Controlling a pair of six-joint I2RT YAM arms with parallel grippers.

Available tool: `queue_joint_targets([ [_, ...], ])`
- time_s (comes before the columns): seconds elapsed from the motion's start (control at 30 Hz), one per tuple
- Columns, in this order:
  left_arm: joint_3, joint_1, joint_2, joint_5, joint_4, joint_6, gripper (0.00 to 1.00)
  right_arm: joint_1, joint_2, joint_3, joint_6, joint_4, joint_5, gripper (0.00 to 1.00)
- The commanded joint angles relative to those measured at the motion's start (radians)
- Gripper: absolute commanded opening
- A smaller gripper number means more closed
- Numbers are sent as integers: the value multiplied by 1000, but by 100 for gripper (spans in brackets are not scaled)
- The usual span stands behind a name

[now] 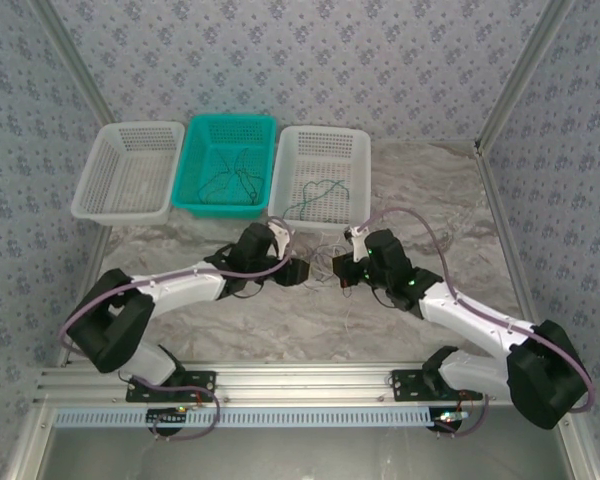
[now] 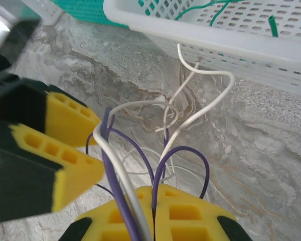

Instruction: Untangle the cables

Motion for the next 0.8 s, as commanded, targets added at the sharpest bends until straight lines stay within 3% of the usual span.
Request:
queue_joint_targets([
  [0.0, 1, -36, 54, 32, 78, -29, 51, -11, -16, -5, 31, 17, 12, 0],
  [0.2, -17, -65, 102, 18, 171, -50, 34, -31, -24, -11, 44, 6, 8, 0],
  [0.33, -37, -66, 81, -36, 178, -51, 0, -51, -34, -29, 66, -2, 24, 0],
  [0.47, -60, -57, -17, -109, 161, -46, 0, -71, -30, -51, 87, -28, 83, 1],
  [0.77, -58, 14, -380, -187, 36, -47, 0, -102, 70, -166, 121, -9, 198, 14],
])
